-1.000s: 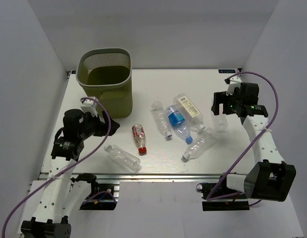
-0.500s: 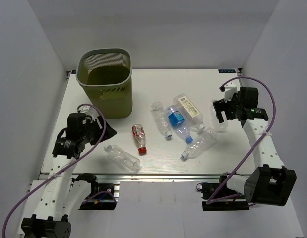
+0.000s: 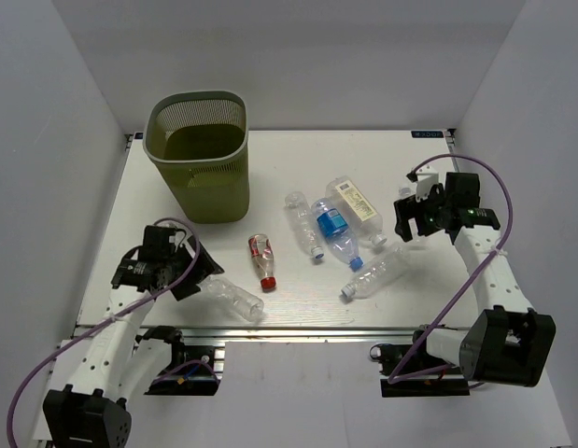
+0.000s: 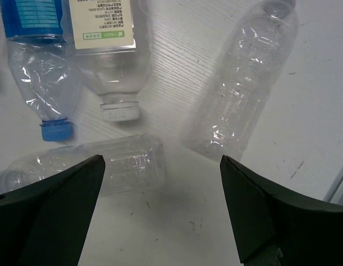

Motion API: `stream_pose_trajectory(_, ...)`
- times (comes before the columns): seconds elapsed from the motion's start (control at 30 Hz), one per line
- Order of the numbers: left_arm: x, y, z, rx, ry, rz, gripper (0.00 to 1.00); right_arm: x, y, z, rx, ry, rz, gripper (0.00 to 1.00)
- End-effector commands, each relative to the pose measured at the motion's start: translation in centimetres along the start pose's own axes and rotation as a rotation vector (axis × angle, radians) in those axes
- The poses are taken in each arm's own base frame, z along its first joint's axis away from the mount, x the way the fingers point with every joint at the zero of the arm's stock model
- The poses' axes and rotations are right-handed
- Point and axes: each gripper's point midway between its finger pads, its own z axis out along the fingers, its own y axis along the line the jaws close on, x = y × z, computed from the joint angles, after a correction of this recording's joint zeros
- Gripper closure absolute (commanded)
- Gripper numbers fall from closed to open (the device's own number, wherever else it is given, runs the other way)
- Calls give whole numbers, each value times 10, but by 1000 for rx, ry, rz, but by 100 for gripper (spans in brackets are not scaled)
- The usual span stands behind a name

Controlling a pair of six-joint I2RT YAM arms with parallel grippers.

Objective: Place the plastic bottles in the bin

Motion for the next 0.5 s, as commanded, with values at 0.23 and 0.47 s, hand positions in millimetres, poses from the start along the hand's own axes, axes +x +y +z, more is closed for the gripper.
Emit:
stream_pose_trajectory(0.23, 30, 15, 32, -136, 127, -154, 0, -21, 10, 7, -72, -85, 47, 10)
stream_pose_trajectory(0.47, 31, 21, 77, -229, 121, -142, 0, -21, 12, 6, -76, -103, 23, 10)
